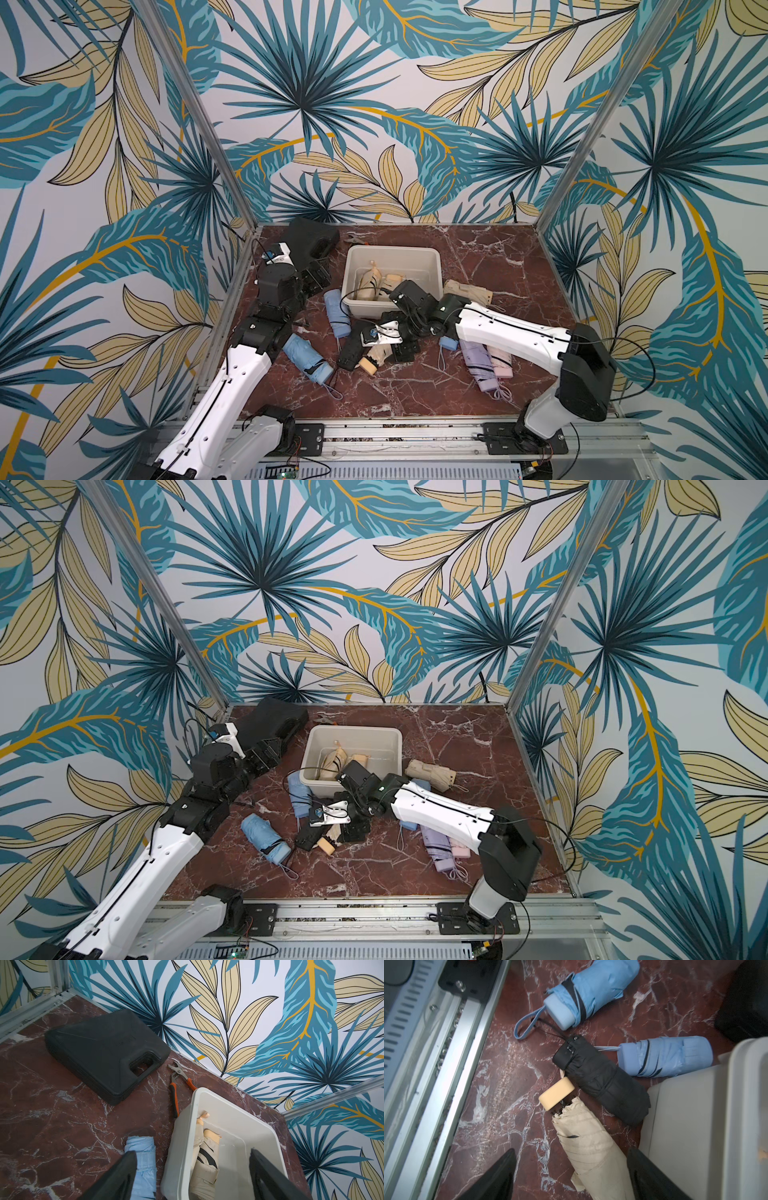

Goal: Put the umbrella into the storage box
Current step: Pick up the umbrella from the center of the board.

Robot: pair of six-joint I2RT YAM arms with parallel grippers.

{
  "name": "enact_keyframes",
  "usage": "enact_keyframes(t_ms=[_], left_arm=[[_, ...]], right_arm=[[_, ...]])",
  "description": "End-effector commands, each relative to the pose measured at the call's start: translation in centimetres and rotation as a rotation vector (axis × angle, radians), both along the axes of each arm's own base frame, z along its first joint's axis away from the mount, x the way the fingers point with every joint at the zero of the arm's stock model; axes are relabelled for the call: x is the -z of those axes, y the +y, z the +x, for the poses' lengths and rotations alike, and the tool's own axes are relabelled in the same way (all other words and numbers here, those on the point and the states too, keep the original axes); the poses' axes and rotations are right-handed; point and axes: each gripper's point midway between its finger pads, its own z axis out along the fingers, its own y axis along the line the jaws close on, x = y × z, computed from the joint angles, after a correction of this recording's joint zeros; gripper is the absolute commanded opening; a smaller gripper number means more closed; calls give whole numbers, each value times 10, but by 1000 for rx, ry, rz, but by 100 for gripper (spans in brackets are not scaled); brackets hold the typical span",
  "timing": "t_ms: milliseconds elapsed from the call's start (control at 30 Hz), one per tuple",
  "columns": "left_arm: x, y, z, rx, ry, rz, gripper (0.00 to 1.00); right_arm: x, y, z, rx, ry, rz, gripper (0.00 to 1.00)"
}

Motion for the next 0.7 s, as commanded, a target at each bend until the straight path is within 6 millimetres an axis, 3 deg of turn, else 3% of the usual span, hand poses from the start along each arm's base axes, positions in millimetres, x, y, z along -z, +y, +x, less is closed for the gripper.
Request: enact_keyframes(t_ms=[0, 433, 667], left_arm=[[7, 13, -9, -44, 20, 50, 89], [11, 38, -23, -166, 10, 64, 91], [16, 40, -31, -166, 29, 88, 91]], right_arm=[[15, -10, -5, -121, -35, -120, 87], [73, -23, 22, -191, -173, -397, 88], [81, -14, 32, -203, -240, -385, 88]])
